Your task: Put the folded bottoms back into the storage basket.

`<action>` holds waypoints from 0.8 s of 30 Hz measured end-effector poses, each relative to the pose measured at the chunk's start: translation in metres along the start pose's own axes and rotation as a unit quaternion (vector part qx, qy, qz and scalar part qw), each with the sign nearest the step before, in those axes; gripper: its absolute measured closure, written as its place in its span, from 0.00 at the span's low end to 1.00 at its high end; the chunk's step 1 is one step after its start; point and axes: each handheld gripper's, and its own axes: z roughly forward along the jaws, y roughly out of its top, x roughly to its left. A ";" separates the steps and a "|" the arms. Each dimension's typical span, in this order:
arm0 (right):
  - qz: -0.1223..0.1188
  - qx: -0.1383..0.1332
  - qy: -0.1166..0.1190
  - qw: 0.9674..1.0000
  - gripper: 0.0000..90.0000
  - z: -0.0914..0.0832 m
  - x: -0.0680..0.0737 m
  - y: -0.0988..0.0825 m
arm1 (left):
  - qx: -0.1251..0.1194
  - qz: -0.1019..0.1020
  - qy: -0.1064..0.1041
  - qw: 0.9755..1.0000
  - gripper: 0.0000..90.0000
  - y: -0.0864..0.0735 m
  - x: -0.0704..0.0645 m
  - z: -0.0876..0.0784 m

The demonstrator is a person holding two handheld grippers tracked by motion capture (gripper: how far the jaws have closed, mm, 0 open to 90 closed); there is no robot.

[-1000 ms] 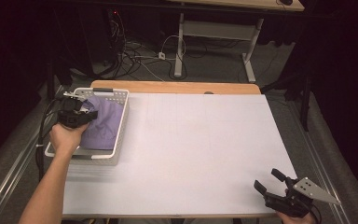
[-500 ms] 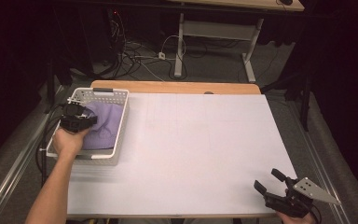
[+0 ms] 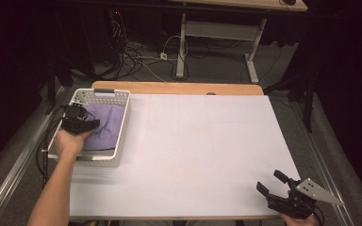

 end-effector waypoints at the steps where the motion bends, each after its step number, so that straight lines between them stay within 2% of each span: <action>1: 0.002 -0.001 0.000 1.000 0.18 -0.001 0.000 0.000 | -0.001 -0.002 0.002 1.000 0.62 0.000 0.000 0.000; 5: 0.004 -0.002 0.000 1.000 0.18 -0.001 0.000 0.000 | -0.007 -0.011 0.006 1.000 0.51 0.001 0.001 -0.003; 8: 0.001 -0.001 0.000 1.000 0.18 0.000 0.000 0.000 | -0.009 -0.013 0.007 1.000 0.46 0.000 0.002 -0.008; 15: 0.001 -0.001 -0.001 1.000 0.18 0.000 0.000 0.000 | -0.039 -0.016 0.012 0.999 0.41 0.001 0.004 -0.023; 19: 0.002 -0.001 -0.001 1.000 0.18 0.000 0.000 0.000 | -0.046 -0.017 0.010 0.999 0.39 0.002 0.005 -0.031; 24: 0.001 -0.001 0.000 1.000 0.18 -0.001 0.001 0.000 | -0.058 -0.003 0.009 0.998 0.38 0.004 0.001 -0.041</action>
